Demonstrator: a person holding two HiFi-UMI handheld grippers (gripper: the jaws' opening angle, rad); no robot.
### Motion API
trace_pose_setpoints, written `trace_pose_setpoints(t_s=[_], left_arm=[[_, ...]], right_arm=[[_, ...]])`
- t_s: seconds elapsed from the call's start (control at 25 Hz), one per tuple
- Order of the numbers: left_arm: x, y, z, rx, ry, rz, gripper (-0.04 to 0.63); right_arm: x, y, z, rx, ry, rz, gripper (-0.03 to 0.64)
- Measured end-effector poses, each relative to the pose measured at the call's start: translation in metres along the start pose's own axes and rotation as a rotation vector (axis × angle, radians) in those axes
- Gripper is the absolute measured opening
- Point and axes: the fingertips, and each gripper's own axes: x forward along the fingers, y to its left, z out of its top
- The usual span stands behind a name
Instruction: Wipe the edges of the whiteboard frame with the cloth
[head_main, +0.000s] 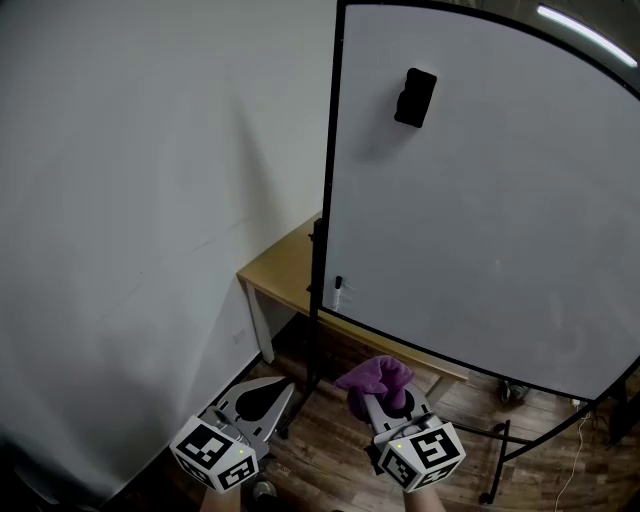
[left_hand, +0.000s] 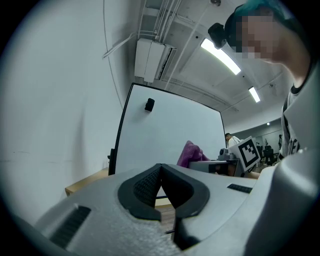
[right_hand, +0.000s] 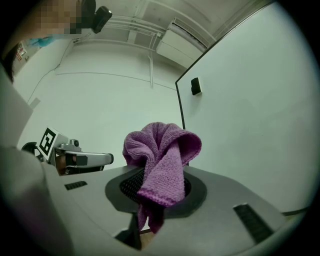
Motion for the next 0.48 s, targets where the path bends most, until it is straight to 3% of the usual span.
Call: trace_pose_setpoints(t_s=[0.48], left_arm=[[0.009,0.096,0.014,0.019,0.007,-0.109,0.017]], right_arm=[[0.085,0.014,0.003,-0.026,-0.007,-0.107,0.061]])
